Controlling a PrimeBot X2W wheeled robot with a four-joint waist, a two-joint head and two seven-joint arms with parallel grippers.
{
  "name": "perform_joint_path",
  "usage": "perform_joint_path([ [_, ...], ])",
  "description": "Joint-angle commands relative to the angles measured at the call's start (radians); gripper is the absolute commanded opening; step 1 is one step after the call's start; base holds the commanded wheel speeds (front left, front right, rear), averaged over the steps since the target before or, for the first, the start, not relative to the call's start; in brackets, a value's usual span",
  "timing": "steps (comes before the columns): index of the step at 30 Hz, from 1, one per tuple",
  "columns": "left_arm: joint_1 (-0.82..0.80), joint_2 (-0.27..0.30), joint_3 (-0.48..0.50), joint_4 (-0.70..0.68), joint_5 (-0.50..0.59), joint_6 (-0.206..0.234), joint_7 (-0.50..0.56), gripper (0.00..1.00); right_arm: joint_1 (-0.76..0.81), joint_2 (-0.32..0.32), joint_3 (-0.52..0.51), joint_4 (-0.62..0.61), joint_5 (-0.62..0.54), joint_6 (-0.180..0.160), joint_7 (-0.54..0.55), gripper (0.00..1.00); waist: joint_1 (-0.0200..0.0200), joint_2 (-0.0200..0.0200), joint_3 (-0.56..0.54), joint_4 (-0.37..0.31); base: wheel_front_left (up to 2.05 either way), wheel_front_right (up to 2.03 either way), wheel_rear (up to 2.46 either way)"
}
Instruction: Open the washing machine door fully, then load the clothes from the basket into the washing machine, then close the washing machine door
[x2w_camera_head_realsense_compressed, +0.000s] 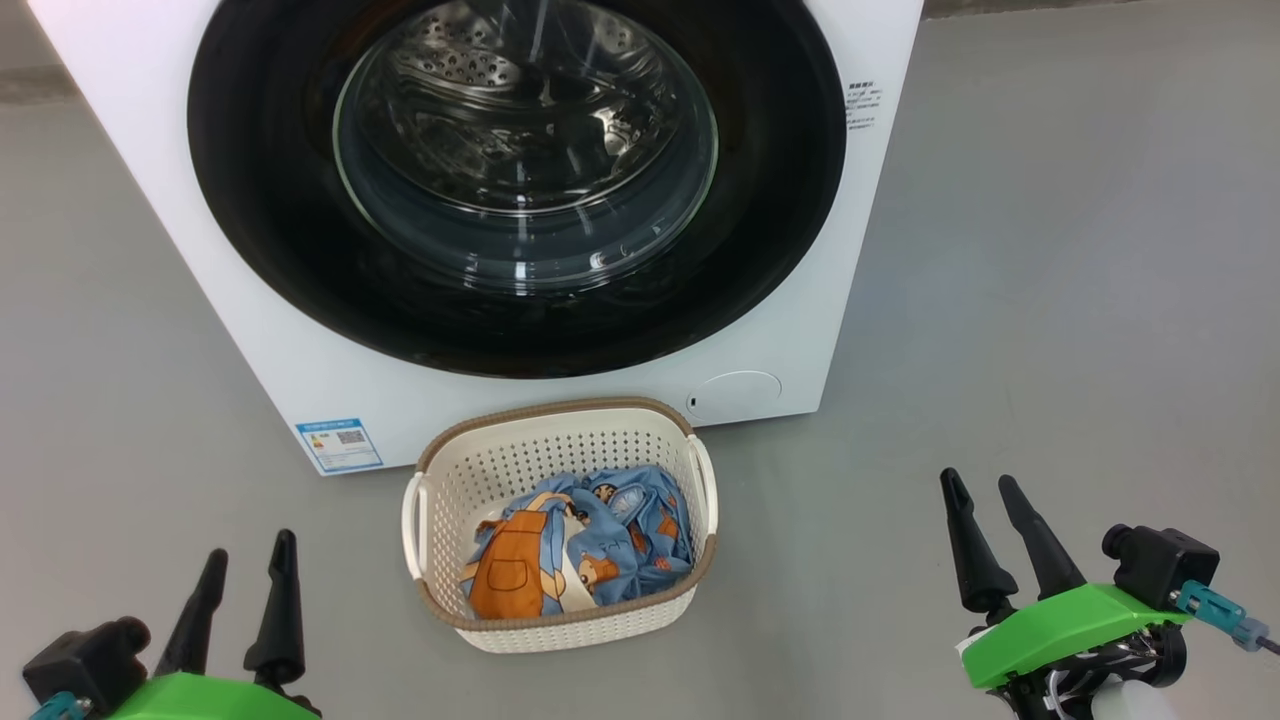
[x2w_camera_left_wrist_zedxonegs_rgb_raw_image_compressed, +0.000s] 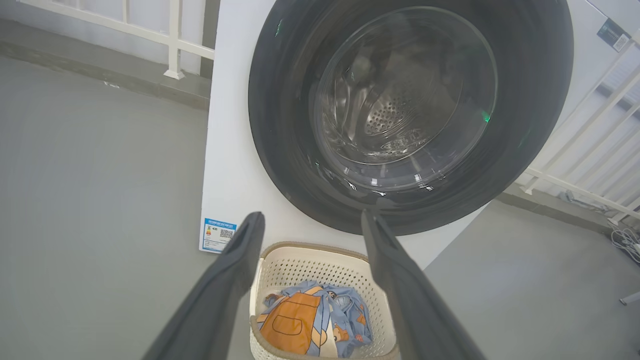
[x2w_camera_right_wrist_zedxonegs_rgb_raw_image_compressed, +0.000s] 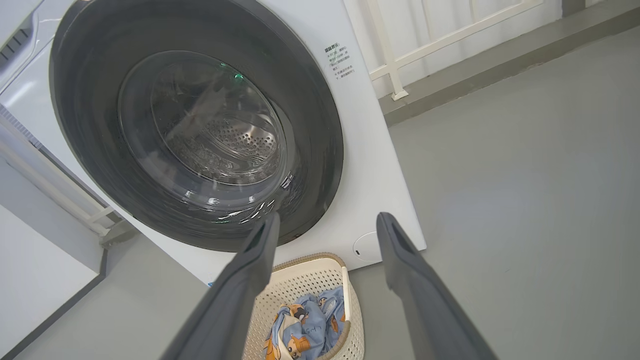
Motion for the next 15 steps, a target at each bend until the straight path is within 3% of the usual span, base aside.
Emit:
perform_joint_path([
  [1,-0.028,0.028,0.028,-0.036,0.035,-0.007,-0.016,1.0,-0.047,0.001,0.018,-0.023,-0.04,-0.001,-0.016,1.0,0.0,0.0,0.002,0.001,0.0,0.0,0.0],
  [15,-0.019,0.038,0.021,-0.045,0.206,-0.008,-0.057,1.0,-0.061,0.005,0.03,-0.008,-0.218,-0.001,-0.057,1.0,0.0,0.0,-0.014,-0.013,0.0,0.0,0.0],
])
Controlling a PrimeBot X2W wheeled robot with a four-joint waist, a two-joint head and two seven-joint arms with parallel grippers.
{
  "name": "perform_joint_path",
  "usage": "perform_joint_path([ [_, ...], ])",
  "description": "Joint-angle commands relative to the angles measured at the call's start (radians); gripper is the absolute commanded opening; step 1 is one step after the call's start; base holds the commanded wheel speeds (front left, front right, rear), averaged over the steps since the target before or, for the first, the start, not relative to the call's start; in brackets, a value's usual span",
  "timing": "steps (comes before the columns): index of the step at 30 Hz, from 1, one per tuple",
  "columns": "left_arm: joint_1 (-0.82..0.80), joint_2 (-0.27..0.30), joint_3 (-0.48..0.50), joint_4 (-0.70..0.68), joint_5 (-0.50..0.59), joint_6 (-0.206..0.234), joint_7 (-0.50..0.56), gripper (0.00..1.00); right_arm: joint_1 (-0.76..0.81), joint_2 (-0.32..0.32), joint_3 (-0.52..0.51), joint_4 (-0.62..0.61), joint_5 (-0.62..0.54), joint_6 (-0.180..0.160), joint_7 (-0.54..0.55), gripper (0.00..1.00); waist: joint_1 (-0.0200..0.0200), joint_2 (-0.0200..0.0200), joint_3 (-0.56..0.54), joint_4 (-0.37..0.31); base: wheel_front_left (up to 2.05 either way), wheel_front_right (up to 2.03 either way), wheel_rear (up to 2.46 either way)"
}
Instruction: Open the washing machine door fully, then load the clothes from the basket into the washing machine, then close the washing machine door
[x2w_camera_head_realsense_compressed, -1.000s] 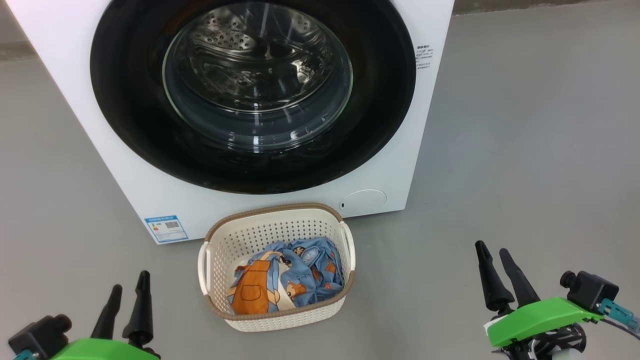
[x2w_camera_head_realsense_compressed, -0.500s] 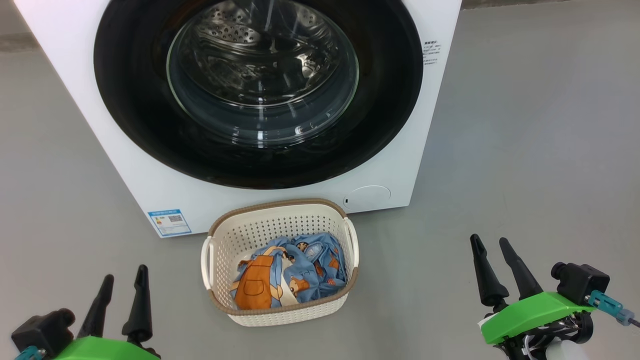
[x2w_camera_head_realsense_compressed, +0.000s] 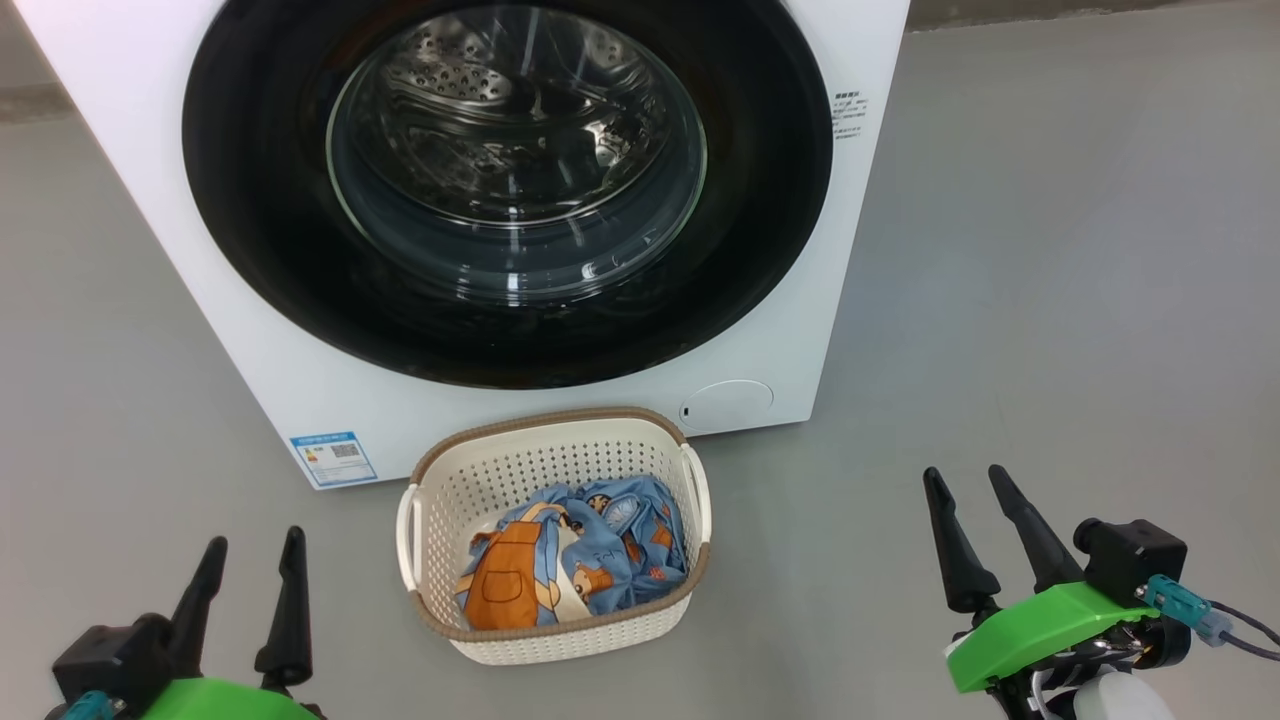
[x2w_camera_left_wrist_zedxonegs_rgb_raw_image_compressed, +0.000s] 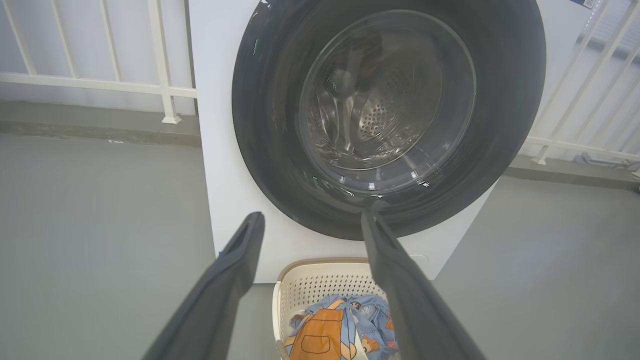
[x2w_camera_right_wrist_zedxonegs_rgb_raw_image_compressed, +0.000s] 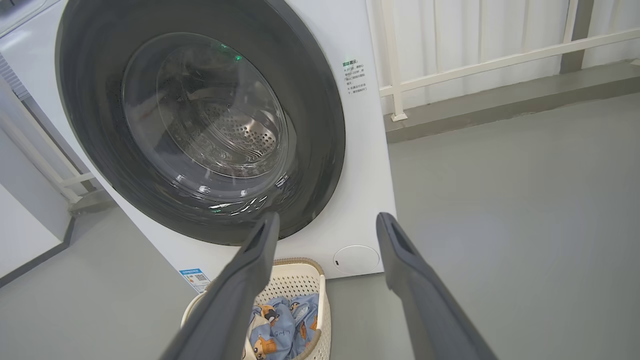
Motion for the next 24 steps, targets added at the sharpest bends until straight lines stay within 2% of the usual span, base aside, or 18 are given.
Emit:
perform_joint_path([
  [1,-0.021,0.03,0.027,-0.03,0.039,-0.005,-0.015,1.0,-0.046,0.002,0.029,-0.02,-0.041,-0.001,-0.02,1.0,0.0,0.0,-0.003,-0.002,0.0,0.0,0.0],
  [19,-0.02,0.039,0.038,0.005,0.23,-0.007,-0.067,1.0,-0.067,0.002,0.016,-0.002,-0.243,-0.001,-0.073,1.0,0.0,0.0,0.001,0.002,0.0,0.0,0.0],
  [24,-0.023,0.036,0.044,0.013,0.225,-0.007,-0.067,1.0,-0.062,0.003,0.012,0.012,-0.223,-0.001,-0.073,1.0,0.0,0.0,0.003,0.002,0.0,0.0,0.0],
])
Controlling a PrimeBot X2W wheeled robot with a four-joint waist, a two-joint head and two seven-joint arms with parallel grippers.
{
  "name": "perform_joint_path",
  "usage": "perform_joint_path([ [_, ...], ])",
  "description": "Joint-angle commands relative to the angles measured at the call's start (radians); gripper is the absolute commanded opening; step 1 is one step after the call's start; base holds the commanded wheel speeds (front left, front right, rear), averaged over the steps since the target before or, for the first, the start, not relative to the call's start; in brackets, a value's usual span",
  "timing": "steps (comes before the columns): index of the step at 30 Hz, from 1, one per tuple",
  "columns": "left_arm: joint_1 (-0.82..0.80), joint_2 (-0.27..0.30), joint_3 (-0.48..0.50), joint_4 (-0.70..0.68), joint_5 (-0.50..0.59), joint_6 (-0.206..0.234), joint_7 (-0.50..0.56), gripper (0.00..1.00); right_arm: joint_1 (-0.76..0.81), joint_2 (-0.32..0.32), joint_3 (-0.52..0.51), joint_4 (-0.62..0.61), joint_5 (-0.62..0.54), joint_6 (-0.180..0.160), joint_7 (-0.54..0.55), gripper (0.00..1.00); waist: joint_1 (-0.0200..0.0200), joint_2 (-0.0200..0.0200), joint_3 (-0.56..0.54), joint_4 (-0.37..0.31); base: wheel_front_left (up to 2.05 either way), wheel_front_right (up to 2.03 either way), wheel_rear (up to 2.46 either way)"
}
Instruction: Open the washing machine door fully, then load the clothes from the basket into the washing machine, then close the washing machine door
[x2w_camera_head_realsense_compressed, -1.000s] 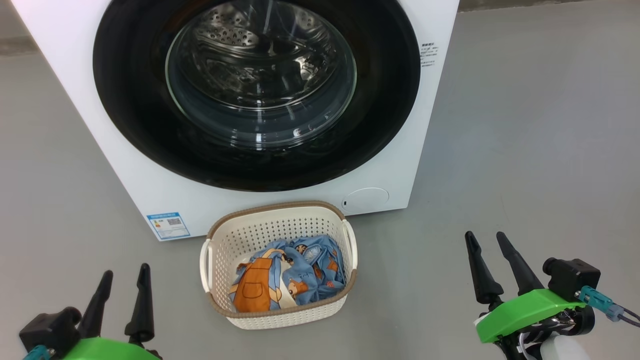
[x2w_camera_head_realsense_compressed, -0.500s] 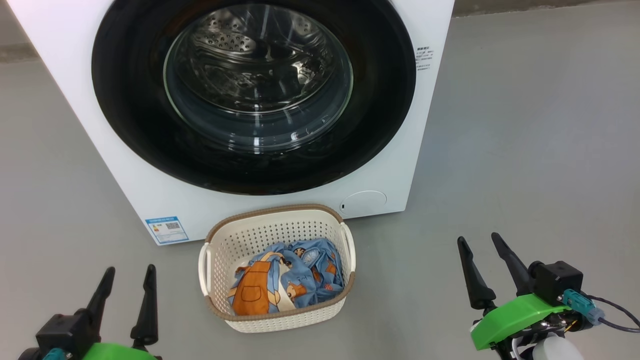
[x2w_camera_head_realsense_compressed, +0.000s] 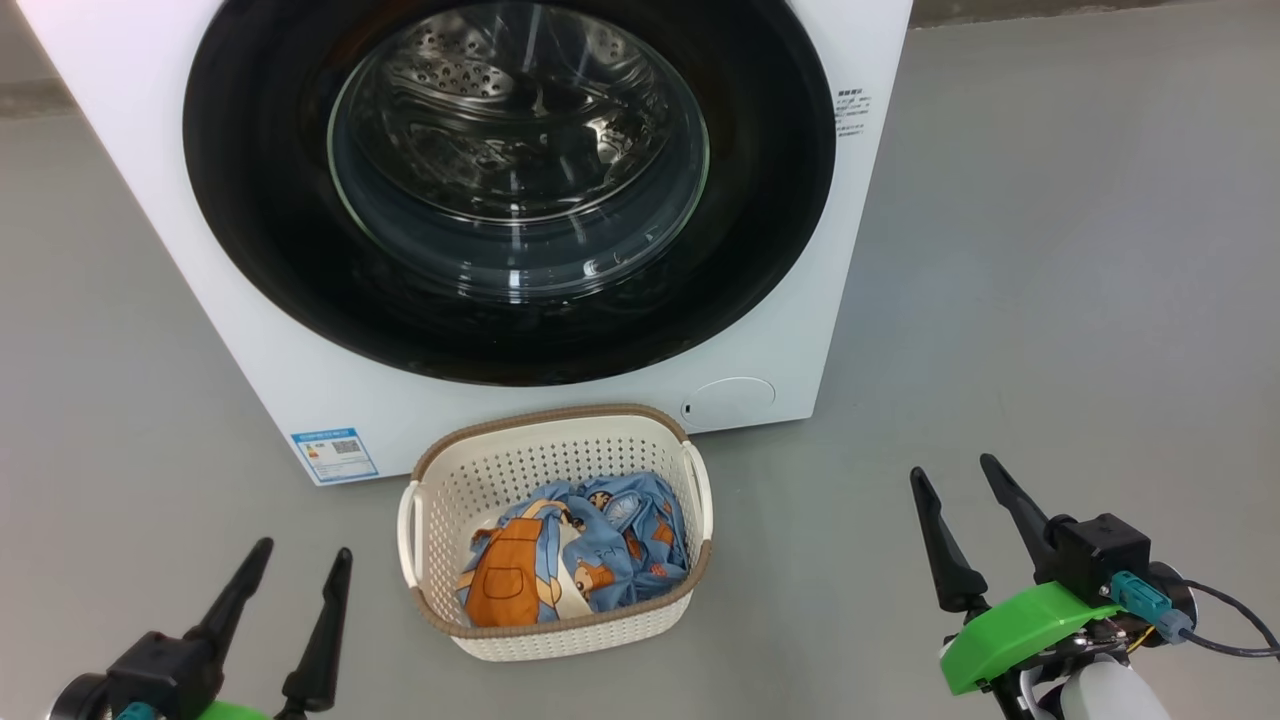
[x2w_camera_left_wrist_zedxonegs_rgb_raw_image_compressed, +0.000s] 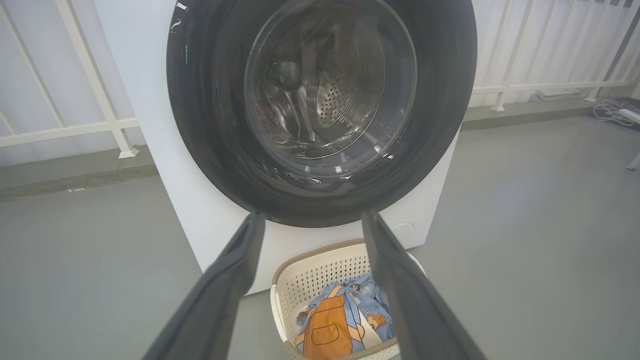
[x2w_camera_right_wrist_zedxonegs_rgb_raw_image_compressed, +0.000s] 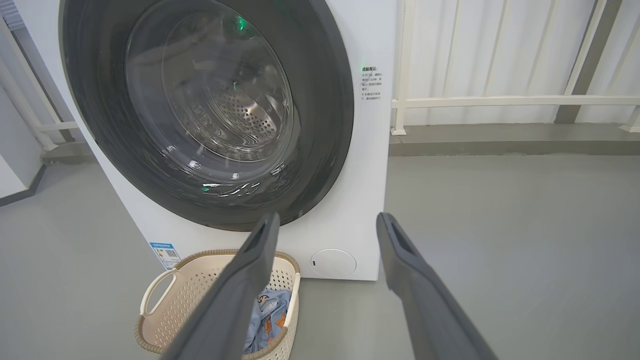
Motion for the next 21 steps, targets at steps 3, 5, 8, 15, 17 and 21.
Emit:
perform_joint_path([
  [3,-0.028,0.021,0.045,-0.012,0.006,-0.002,-0.014,1.0,-0.038,0.002,0.018,-0.013,0.017,-0.001,-0.012,1.0,0.0,0.0,0.001,0.0,0.0,0.0,0.0],
  [5,-0.029,0.018,0.051,-0.01,0.004,-0.002,-0.014,1.0,-0.039,0.002,0.014,-0.014,0.029,-0.001,-0.012,1.0,0.0,0.0,0.001,0.0,0.0,0.0,0.0],
  [8,-0.03,0.016,0.061,-0.008,0.006,-0.002,-0.014,1.0,-0.039,0.002,0.009,-0.012,0.039,-0.001,-0.012,1.0,0.0,0.0,0.001,-0.001,0.0,0.0,0.0],
  [15,-0.031,0.001,0.088,0.012,0.013,-0.002,-0.014,1.0,-0.038,0.002,-0.001,-0.005,0.043,-0.001,-0.012,1.0,0.0,0.0,0.0,0.0,0.0,0.0,0.0],
  [17,-0.031,-0.003,0.094,0.018,0.014,-0.002,-0.014,1.0,-0.038,0.002,-0.001,-0.004,0.042,-0.001,-0.012,1.0,0.0,0.0,0.0,0.0,0.0,0.0,0.0],
  [21,-0.033,-0.008,0.105,0.028,0.012,-0.002,-0.014,1.0,-0.038,0.002,0.0,-0.001,0.041,-0.001,-0.012,1.0,0.0,0.0,0.0,0.001,0.0,0.0,0.0],
])
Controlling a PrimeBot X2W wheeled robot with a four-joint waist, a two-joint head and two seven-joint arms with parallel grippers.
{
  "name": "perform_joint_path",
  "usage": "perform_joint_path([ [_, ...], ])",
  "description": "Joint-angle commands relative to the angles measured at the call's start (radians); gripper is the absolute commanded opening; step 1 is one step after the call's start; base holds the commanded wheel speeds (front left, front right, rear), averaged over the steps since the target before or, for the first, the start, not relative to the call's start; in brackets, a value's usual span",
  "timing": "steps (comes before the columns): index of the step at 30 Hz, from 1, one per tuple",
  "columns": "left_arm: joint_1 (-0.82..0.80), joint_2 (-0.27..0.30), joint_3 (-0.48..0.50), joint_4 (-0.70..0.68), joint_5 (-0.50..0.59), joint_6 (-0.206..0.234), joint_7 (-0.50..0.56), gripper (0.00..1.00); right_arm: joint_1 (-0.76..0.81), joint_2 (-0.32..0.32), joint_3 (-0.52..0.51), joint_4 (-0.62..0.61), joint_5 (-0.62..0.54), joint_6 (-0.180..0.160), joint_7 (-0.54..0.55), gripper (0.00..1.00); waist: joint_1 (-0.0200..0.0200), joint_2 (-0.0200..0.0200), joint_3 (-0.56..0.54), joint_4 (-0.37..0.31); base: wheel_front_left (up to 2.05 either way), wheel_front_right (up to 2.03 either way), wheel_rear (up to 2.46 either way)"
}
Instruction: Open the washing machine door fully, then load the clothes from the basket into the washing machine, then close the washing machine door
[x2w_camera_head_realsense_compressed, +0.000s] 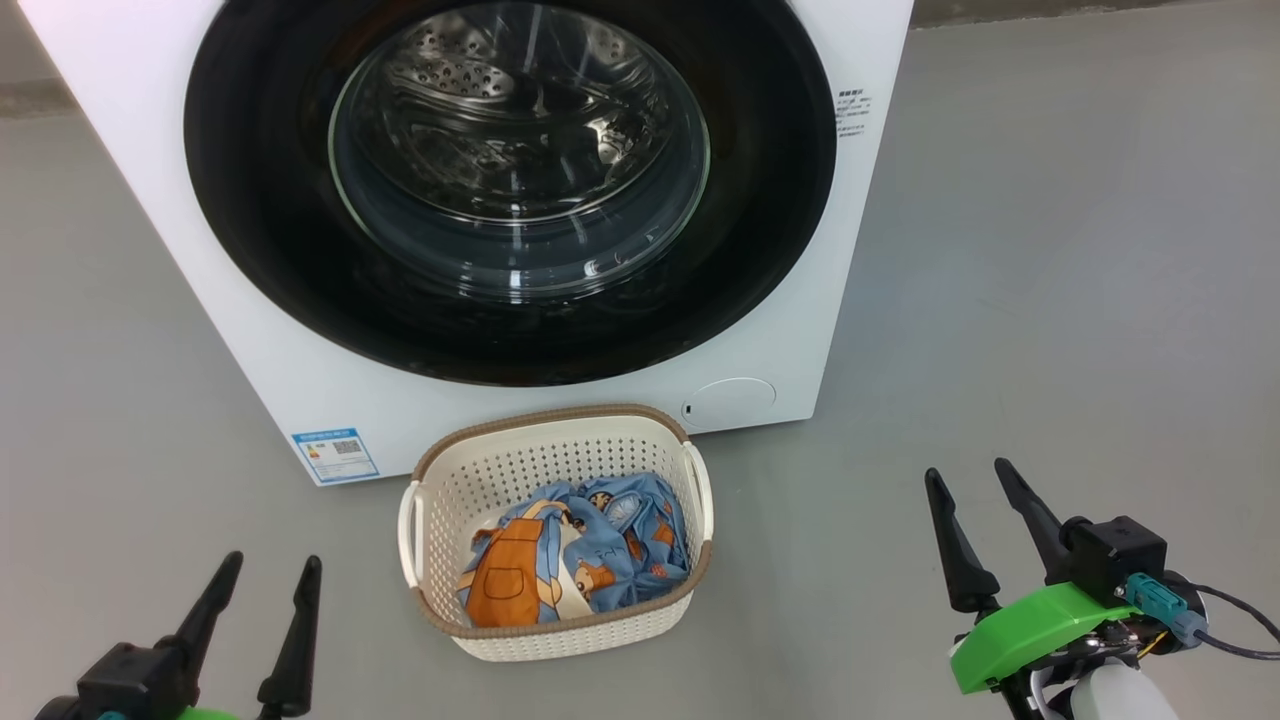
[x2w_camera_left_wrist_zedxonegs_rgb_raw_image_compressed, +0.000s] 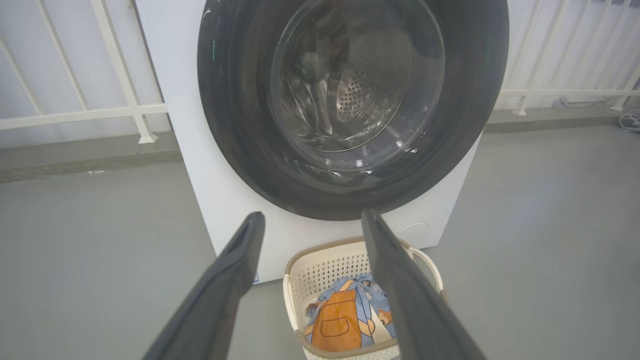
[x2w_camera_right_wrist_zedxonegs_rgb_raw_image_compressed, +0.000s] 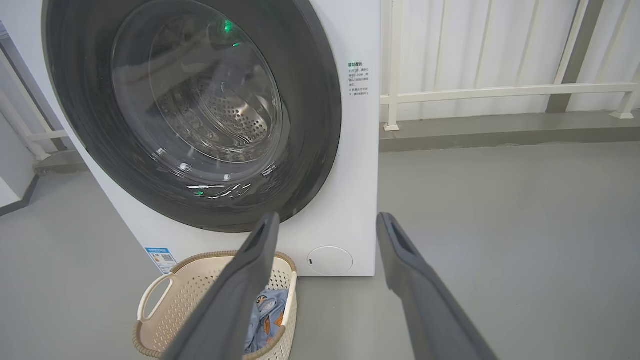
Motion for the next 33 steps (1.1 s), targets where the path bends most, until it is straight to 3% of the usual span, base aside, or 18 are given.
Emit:
perform_joint_path([
  [1,-0.033,0.015,0.04,-0.016,0.006,-0.002,-0.006,1.0,-0.038,0.002,0.025,-0.019,0.015,-0.001,-0.012,1.0,-0.0001,0.0,0.0,0.0,0.0,0.0,0.0],
  [33,-0.038,0.022,0.06,-0.064,0.008,-0.002,-0.006,1.0,-0.032,0.002,0.017,-0.059,0.017,-0.001,-0.012,1.0,-0.0001,0.0,0.02,0.009,0.06,0.06,-0.12],
])
